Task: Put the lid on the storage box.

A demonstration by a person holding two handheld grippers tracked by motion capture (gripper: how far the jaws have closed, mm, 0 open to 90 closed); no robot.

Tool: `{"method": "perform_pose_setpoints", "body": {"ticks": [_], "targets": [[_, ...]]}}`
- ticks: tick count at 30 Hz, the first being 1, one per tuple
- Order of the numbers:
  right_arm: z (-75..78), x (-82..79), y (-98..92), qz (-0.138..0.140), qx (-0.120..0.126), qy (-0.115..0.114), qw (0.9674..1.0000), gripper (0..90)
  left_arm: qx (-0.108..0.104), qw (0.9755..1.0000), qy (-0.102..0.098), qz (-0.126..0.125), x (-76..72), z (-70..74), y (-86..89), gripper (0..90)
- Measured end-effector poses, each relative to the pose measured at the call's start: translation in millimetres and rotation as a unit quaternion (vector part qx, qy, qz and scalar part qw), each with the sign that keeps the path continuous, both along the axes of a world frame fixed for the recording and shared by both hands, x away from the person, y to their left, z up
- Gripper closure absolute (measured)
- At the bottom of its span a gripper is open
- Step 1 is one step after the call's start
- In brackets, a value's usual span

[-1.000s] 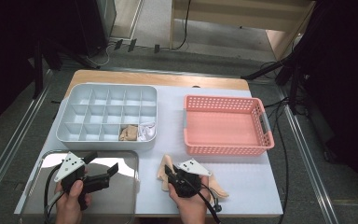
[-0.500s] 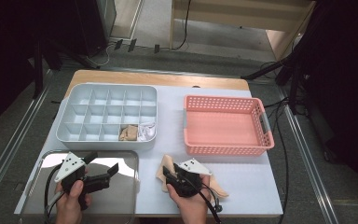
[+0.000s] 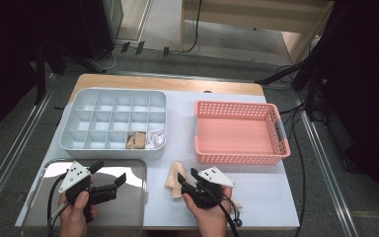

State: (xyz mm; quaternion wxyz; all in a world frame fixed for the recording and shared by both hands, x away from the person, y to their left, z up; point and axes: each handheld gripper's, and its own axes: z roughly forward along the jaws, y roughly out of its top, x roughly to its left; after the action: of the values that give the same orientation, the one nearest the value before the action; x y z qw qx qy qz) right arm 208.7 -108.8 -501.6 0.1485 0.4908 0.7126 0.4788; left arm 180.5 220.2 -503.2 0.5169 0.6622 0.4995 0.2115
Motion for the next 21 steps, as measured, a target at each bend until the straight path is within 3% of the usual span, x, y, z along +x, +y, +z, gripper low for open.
{"method": "perform_pose_setpoints", "body": {"ticks": [10, 21], "targets": [[14.4, -7.2, -29.1, -0.026, 0.009, -0.014, 0.9995, 49.6, 0.005, 1.0, 0.002, -0.005, -0.5, -1.6, -5.2, 8.5], [11.3, -23.0, -59.0, -0.049, 0.004, -0.011, 0.9987, 47.8, 0.014, 0.9998, 0.004, -0.01, -0.9, -4.2, -10.9, 8.5]]}}
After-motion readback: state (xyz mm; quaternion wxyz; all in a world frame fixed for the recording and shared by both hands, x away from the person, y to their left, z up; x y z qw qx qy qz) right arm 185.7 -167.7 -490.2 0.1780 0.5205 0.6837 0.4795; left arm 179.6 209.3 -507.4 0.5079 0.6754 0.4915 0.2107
